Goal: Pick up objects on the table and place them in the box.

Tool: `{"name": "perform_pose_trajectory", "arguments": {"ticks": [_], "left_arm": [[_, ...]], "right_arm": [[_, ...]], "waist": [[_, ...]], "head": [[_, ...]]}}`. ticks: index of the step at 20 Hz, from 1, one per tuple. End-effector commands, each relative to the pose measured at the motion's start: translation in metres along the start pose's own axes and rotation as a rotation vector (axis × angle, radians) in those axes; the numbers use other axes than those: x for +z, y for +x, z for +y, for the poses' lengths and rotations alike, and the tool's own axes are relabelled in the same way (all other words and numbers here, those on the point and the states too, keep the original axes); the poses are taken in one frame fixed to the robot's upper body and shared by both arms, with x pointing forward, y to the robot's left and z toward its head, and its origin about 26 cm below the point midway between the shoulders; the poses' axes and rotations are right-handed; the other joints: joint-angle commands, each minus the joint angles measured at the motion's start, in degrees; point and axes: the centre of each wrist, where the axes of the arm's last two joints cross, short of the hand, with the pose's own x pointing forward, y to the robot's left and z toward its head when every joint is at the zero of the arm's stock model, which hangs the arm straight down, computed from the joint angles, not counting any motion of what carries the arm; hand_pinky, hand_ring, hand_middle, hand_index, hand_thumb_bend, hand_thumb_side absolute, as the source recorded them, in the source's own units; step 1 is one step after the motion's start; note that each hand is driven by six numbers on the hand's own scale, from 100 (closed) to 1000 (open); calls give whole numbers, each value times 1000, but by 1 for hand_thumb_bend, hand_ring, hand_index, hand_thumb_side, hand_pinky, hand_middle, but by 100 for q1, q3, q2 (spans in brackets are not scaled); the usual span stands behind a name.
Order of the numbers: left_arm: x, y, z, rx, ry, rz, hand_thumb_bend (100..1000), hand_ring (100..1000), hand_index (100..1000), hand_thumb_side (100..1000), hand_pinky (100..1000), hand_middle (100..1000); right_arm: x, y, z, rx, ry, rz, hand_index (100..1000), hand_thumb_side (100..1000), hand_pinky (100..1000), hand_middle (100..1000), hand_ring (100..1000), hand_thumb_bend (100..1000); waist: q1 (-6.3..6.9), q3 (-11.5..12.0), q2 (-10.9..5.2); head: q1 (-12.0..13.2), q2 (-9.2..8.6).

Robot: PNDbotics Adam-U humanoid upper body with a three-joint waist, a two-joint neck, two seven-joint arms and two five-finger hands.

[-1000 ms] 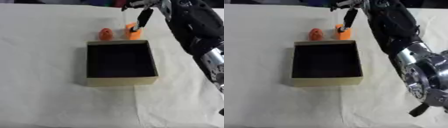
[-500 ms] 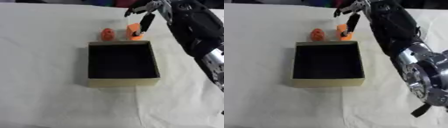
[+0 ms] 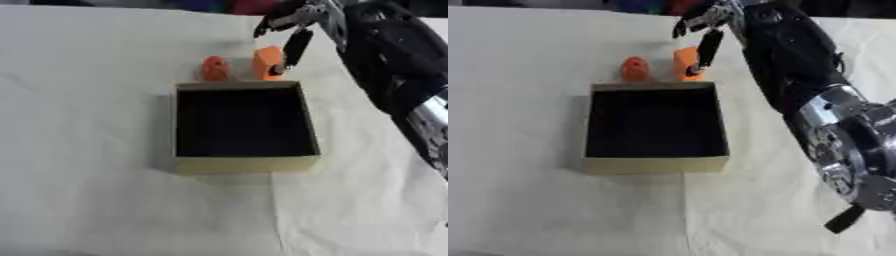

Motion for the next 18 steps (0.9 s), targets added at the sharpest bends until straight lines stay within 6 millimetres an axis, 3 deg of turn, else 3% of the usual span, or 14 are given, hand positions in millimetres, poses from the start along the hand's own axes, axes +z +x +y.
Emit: {"name": "perform_pose_trajectory", "arguments": {"ticks": [1,15,18], "left_arm": [[-9,7,5,-13,-2,-46,100,549,769,838,765,637],[-9,7,3,-6,1,-42,100,549,769,839,767,639],[-9,7,3,-6,1,-41,100,549,769,840,768,639]], "right_arm": [[12,-11,-11,4,-28,35,989,472,882,913,923,403],[-3,-3,11,-4,52,75,978,453,877,909,927,403],[-4,-2,14,-6,48,79,932,454,868,884,912,327]], "waist": [[40,1,-87],[47,100,-3],[55,97,5]], "head": [[-24,-69],[-118,-130],[-122,-124]]}}
